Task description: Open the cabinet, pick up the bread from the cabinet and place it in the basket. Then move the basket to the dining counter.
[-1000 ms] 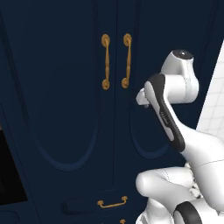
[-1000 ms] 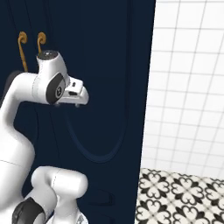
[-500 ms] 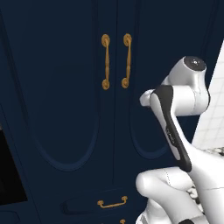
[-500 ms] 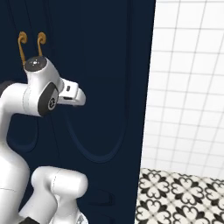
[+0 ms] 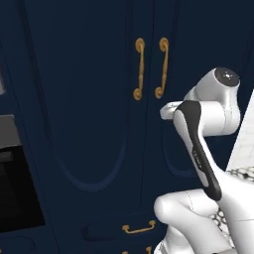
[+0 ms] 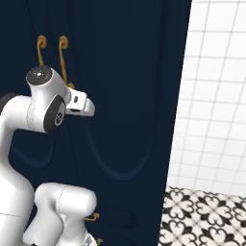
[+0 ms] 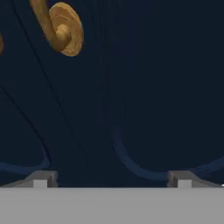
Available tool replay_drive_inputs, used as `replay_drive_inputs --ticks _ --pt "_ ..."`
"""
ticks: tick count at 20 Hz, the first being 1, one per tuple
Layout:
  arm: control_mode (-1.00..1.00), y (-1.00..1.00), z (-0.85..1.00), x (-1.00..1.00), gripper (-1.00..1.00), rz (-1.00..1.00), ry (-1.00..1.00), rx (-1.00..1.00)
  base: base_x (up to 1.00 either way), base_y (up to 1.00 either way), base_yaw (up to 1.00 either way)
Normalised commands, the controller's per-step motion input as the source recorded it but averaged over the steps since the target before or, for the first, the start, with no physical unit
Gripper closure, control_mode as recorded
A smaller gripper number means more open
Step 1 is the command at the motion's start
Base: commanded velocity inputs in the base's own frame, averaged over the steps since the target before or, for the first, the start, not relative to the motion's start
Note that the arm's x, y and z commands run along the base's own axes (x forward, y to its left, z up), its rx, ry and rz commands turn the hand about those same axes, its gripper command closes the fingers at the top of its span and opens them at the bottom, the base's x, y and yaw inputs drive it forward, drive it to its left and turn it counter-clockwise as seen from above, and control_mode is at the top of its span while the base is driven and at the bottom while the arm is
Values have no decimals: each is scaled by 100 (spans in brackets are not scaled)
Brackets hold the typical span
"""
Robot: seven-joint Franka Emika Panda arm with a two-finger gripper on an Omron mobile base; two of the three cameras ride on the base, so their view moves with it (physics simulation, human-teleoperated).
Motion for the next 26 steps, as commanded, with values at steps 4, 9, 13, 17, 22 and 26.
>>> replay_drive_inputs --ticks 4,9,13,17,22,26 --pt "100 0 0 0 -100 0 0 0 -2 77 -1" --pt "100 0 0 0 -100 0 0 0 -32 -13 -1" --pt "100 0 0 0 -100 0 0 0 -66 -11 0" --pt "100 0 0 0 -100 0 0 0 -36 -3 -1" --pt "-100 -24 0 20 -100 -1 0 0 2 -5 -1" --pt "-100 -39 26 93 -100 0 -8 0 0 0 0"
